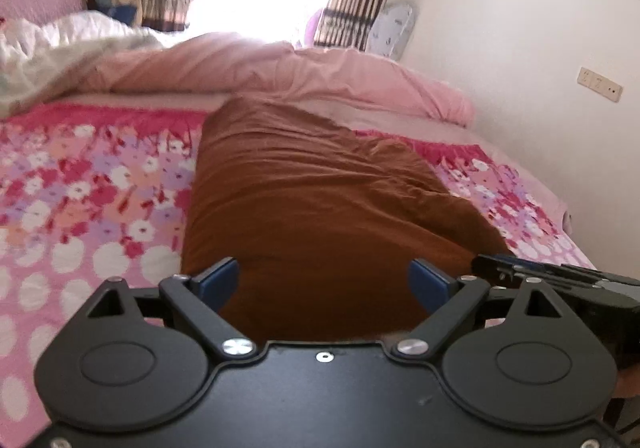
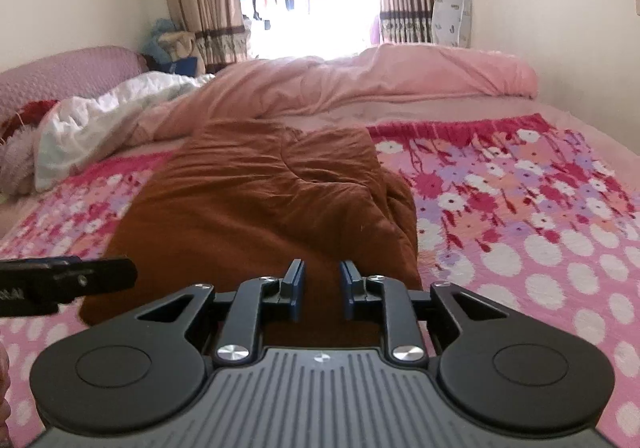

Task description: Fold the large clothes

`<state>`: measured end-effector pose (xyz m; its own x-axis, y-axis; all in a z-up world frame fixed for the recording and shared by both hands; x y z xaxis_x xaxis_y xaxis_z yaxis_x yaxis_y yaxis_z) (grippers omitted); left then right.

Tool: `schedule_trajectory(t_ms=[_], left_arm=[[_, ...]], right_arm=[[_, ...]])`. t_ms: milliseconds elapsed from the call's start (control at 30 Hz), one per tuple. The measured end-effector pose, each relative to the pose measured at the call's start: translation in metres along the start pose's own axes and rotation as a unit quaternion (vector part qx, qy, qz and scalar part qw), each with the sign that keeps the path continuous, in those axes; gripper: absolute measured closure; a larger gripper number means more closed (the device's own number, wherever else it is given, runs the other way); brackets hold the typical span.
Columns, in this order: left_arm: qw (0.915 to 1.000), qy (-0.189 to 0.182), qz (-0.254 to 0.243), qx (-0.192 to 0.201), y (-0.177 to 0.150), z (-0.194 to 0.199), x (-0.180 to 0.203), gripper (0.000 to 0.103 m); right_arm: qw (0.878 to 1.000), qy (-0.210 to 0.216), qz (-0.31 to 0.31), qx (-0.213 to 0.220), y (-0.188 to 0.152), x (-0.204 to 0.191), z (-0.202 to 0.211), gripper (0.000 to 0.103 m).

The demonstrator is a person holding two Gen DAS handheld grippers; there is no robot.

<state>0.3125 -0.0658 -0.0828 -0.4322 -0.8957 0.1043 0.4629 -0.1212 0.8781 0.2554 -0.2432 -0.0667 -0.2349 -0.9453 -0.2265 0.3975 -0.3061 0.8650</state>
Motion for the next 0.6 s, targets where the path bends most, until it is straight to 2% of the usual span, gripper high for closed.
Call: schedule_trajectory(t_ms=[67,133,233,300,467,600], left_arm=[[0.9998,0.011,-0.008,0.011,-0.005,0.026,0.008,0.005],[0.9991,0.034,-0.019,0.019,-0.013,0.049,0.015,0.003],[0.9980,0.057,-0.021,0.017,-0.030,0.085,0.024,0.000],[0.9974,0.072,-0.011,0.001,-0.044,0.103,0.027,0.000],[0.9935,0.111,-0.010,-0.024,-0.077,0.138,0.032,0.000],[0.9932,0.113,-0.006,-0.029,-0.097,0.157,0.038,0.000]], right_arm=[[1.000,0.001,0.002,0.004,-0.005,-0.001,0.020,0.062],[1.000,0.003,0.004,0.012,-0.012,-0.003,0.042,0.046],[1.000,-0.003,0.004,0.027,-0.022,-0.002,0.076,0.033],[0.999,-0.010,0.011,0.036,-0.030,-0.003,0.101,0.027],[0.999,-0.019,0.029,0.039,-0.051,-0.004,0.151,0.024],[0.998,-0.029,0.029,0.039,-0.068,-0.001,0.175,0.024]])
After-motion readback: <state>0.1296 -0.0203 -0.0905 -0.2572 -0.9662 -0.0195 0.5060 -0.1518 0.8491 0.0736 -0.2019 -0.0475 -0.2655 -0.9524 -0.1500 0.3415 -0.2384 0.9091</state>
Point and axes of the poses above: each gripper's, at about its wrist camera, not at the fingertips, and z roughly against the way its jaws point, x to its right, y to its top, the point moved 7 cm from there along -z, roughly the way its jaws point, and after that the axes turned 8 degrees about -z, right-handed, at the moved point
